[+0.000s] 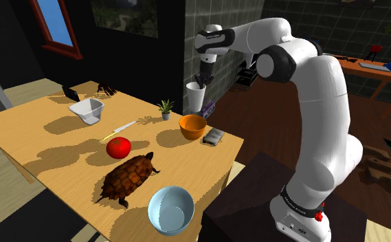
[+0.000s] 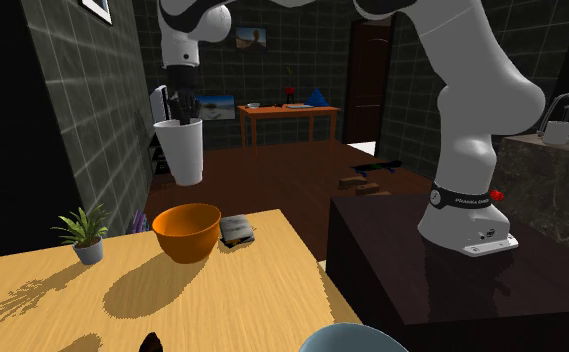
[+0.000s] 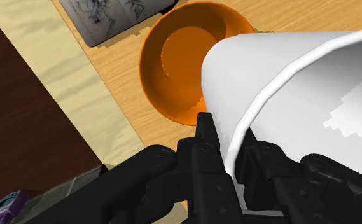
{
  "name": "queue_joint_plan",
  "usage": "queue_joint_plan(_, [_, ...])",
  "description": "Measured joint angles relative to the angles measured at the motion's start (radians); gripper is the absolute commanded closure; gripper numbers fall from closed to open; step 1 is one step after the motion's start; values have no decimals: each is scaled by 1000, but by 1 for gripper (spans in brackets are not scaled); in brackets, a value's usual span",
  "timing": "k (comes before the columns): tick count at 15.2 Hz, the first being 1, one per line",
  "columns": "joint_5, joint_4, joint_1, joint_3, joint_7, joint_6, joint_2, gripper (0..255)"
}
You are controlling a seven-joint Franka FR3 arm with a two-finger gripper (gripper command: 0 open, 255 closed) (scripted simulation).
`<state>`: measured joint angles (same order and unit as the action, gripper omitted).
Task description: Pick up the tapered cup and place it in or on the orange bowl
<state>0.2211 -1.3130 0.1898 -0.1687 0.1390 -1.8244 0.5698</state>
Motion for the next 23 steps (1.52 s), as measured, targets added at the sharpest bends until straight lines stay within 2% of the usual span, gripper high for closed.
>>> queue_joint_plan(2, [5,100,17,1,4,41,61,255])
queue_joint_plan(5, [8,110,21,3,8,26,87,255])
queue_joint_plan(23, [28,-17,17,13,41,-167,156,255])
